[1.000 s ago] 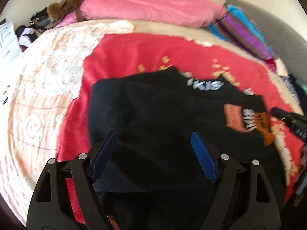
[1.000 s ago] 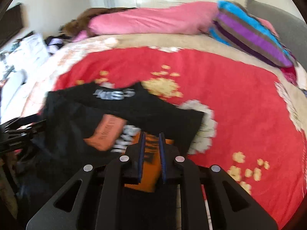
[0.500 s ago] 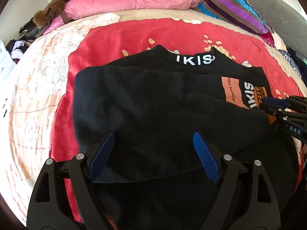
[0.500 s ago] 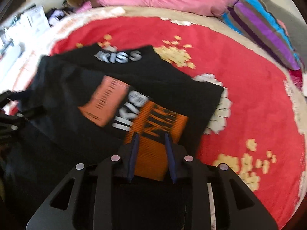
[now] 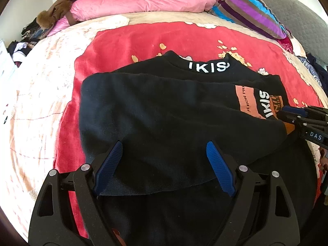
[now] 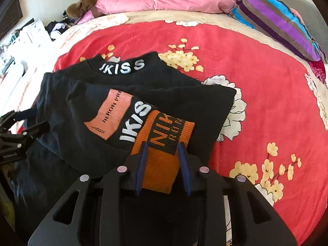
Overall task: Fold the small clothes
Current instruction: 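Straighten the cuff on the shirt with the right tool while the left tool presses the shirt side, then open the right tool and pull both tools back from the folded shirt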
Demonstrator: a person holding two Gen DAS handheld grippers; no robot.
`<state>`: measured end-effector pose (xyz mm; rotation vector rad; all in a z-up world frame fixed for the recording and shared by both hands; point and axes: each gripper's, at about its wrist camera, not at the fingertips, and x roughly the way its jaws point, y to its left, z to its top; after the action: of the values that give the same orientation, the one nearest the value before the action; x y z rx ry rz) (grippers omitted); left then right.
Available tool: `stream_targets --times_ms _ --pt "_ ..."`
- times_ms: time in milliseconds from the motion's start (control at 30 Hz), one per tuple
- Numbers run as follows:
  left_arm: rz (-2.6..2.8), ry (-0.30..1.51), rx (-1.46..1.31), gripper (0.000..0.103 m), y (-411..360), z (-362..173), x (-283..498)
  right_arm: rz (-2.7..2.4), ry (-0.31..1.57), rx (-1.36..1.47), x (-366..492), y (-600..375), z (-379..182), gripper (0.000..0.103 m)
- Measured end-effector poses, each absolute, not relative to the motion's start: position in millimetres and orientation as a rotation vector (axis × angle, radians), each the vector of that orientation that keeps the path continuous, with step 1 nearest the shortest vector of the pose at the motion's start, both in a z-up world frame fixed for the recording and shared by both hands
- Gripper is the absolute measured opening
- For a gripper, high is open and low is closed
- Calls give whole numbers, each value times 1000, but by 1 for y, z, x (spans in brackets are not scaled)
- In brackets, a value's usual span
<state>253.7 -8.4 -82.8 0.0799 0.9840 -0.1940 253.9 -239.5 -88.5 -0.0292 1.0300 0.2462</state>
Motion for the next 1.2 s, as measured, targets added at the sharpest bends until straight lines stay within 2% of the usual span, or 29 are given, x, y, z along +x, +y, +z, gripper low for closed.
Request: stream_targets --times_ms 233,300,467,567,667,1200 --pt "-190 978 56 77 -6 -77 252 288 949 -8 246 -233 -64 53" --pt "-187 973 59 83 -5 -75 251 298 937 -3 243 -231 -60 59" --pt "-181 958 60 84 -4 -68 246 304 907 3 238 -231 -50 74" --pt "-172 946 59 90 -3 -63 244 293 886 20 236 -234 -44 86" --pt "-166 937 69 94 -4 -60 241 281 869 30 234 -238 -40 93" --pt "-149 859 80 94 -15 -28 217 262 813 80 210 -254 -19 96"
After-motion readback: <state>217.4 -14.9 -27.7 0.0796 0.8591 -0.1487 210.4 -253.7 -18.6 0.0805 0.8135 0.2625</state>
